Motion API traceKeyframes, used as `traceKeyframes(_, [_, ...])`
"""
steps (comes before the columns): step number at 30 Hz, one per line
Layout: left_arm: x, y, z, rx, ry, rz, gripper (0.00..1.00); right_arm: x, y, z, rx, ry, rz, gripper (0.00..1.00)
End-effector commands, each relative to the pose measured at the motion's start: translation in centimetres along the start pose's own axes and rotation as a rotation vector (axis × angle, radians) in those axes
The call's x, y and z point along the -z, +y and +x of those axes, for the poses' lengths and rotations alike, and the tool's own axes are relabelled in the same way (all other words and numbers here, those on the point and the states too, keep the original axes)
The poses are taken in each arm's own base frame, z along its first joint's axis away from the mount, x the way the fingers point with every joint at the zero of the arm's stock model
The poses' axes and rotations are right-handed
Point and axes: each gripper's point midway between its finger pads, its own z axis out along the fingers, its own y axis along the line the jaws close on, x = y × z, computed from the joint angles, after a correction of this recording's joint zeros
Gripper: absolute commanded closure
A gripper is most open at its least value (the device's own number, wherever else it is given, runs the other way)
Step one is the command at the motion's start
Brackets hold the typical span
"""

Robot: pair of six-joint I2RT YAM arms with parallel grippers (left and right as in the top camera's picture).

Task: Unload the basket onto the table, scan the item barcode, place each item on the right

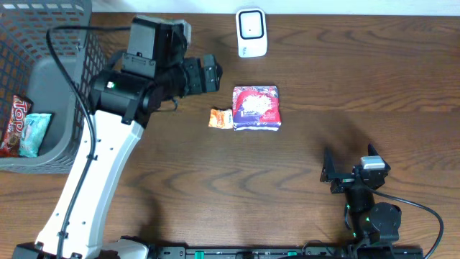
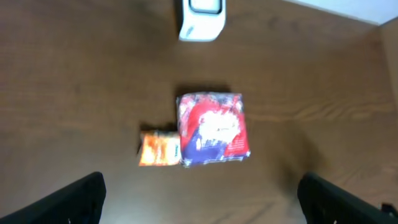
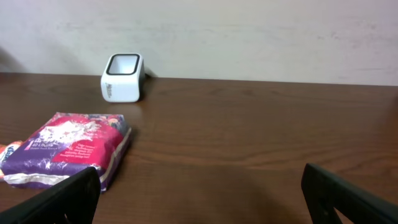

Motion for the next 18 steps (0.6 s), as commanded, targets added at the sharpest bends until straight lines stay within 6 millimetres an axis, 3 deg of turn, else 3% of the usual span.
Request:
traceKeyframes(1, [-0.32, 0.58, 0.4, -0.001, 0.025, -0.027, 0.02, 0.02, 0.07, 0.06, 0.015, 0.001, 0.0, 0.01])
traceKeyframes(18, [-0.33, 0.74, 0.84, 0.003, 0.043, -0.032, 0.02, 0.02, 0.07, 0.07, 0.015, 0.002, 0.0, 0.01])
